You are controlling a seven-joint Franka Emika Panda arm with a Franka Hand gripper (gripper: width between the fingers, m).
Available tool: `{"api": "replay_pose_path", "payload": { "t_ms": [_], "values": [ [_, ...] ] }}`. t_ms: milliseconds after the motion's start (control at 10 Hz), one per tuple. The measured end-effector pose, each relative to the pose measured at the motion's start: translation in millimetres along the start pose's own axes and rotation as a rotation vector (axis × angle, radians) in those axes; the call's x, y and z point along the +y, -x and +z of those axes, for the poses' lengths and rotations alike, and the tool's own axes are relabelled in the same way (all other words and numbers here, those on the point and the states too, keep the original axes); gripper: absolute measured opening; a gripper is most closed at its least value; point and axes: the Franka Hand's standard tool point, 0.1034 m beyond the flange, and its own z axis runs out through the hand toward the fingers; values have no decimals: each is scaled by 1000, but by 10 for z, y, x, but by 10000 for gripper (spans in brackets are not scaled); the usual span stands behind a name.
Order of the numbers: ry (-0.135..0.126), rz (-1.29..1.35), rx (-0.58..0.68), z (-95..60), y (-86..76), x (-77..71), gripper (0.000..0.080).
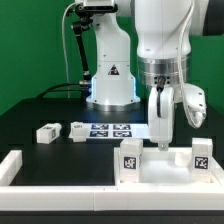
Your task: Assemble square table
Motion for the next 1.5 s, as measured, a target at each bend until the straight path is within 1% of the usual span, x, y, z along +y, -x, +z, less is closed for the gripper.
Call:
{"api": "replay_pose_path", "payload": {
  "t_ms": [100,200,300,400,500,600,700,800,900,1100,1200,1300,1400,1500],
  "values": [
    [-27,-14,1,8,-16,-18,649],
    [-77,-34,9,46,-76,15,649],
    [-120,-64,22,100,-146,95,649],
    [-155,-84,41,189,-197,185,649],
    [-166,-100,59,295,-189,271,649],
    [-170,-111,69,373,-153,312,649],
    [-168,-119,77,445,-136,330,649],
    [-162,-141,88,514,-152,313,649],
    [-162,-145,97,572,-161,290,649],
    [-163,-150,102,602,-95,285,649],
    [-163,-156,102,601,-99,283,564],
    [-163,-157,102,601,-96,284,564],
    [-163,-158,103,602,-95,285,427],
    [-163,-160,103,602,-95,285,233]
  ]
}}
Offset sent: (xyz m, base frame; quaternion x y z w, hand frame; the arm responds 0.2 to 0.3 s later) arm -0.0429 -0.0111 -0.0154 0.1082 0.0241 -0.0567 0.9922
